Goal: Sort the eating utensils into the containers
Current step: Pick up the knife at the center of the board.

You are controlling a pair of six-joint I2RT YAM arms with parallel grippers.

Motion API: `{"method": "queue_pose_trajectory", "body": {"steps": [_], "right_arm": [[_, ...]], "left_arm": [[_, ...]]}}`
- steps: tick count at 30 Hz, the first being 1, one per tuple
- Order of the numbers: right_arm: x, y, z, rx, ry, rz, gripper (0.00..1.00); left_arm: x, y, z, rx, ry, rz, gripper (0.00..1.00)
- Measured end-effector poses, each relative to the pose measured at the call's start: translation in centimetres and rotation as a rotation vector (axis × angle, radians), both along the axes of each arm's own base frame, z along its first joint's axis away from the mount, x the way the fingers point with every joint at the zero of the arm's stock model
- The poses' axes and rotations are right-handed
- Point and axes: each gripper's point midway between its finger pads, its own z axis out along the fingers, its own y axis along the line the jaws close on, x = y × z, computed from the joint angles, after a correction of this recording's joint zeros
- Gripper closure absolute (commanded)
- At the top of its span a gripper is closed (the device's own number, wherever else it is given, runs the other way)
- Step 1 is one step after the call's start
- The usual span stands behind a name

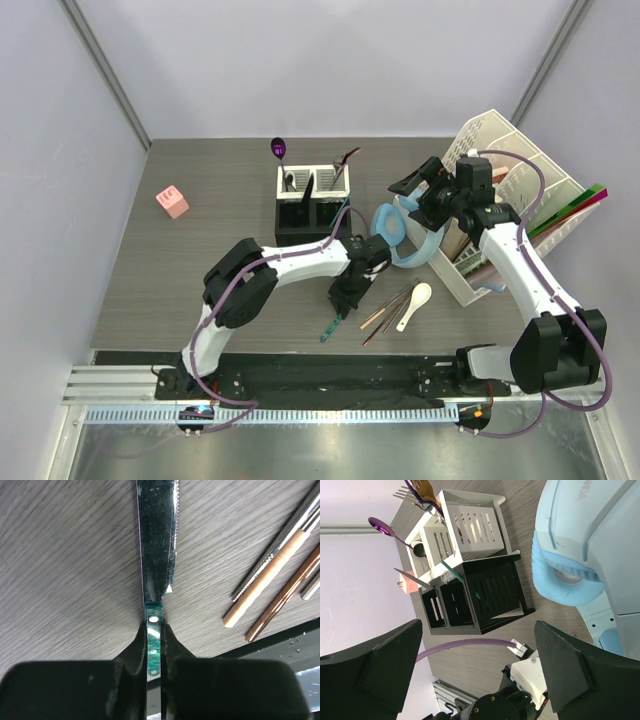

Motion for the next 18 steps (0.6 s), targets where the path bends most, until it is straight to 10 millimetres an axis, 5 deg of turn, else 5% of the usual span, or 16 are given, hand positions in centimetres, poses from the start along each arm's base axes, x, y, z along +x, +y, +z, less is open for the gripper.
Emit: {"method": "queue_pose_trajectory", "body": {"steps": [5,12,18], "right_arm": [[0.0,0.0,-0.1,-0.001,0.004,-0.001,0.00],[0.3,0.0,-0.7,-0.003,0.020,-0.003,0.00],[0.7,0.0,-0.7,-0.003,0.028,-0.007,0.00]], "left_arm": [[0.0,0.3,0.5,-0.051,-0.032,0.002,1.00],[-0.5,4.5,1.8,-0.016,-0.117,-0.027,1.00],[2.6,3.6,11.0,-0.259,-0.328,0.005,1.00]]}}
